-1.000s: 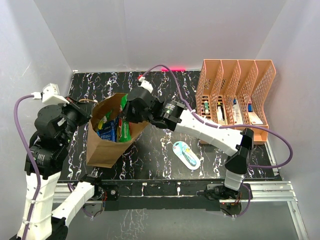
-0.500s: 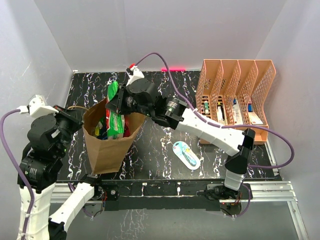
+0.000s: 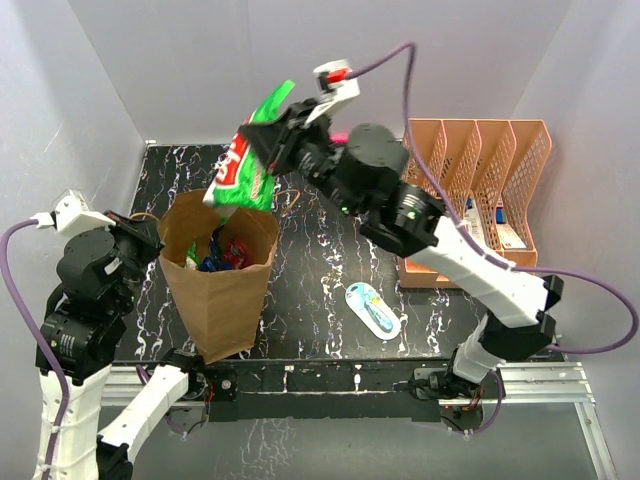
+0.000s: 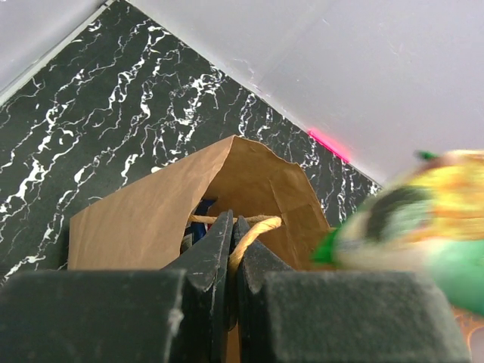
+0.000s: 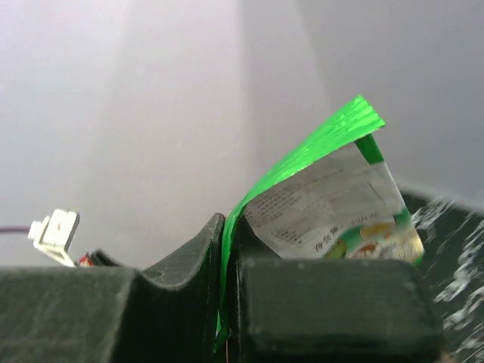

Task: Take the snacks out of the paper bag
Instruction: Take out the snack from the paper bag, then place the snack at the center of the board.

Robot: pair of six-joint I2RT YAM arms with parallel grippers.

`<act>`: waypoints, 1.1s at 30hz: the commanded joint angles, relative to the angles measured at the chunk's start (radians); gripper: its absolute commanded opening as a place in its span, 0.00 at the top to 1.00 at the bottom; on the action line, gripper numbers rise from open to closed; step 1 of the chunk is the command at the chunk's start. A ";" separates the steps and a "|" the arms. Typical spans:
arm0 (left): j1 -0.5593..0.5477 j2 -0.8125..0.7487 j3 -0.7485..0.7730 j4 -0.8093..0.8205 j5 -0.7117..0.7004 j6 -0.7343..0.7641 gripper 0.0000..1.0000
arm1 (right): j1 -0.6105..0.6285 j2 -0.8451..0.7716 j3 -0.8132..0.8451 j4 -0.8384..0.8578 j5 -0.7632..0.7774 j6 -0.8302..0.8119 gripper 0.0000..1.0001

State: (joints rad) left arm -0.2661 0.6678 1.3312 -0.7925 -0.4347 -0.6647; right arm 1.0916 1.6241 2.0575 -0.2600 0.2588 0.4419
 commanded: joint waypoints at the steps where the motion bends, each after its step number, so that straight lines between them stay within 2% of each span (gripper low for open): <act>1: -0.005 0.034 0.042 0.046 -0.076 0.035 1.00 | -0.001 -0.110 0.013 0.270 0.234 -0.382 0.92; 7: -0.004 0.051 0.092 0.015 -0.175 0.106 1.00 | -0.017 -0.113 -0.097 0.463 0.492 -0.739 0.92; 9: -0.005 0.056 0.113 0.010 -0.197 0.126 1.00 | -0.061 -0.118 -0.170 0.497 0.530 -0.763 0.92; 16: -0.005 0.051 0.127 -0.014 -0.225 0.152 1.00 | -0.290 -0.141 -0.377 0.407 0.391 -0.428 0.92; 22: -0.005 0.052 0.128 -0.022 -0.223 0.155 1.00 | -0.403 -0.016 -0.391 0.402 0.275 -0.254 0.92; 28: -0.004 0.067 0.112 -0.002 -0.201 0.172 1.00 | -0.489 0.241 -0.279 0.467 0.192 -0.099 0.92; 33: -0.005 0.088 0.109 -0.001 -0.191 0.165 1.00 | -0.497 0.508 0.000 0.472 0.187 -0.054 0.92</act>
State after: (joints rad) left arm -0.2661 0.7383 1.4155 -0.8673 -0.6235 -0.5060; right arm 0.6018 2.0037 1.8320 0.1154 0.4702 0.2970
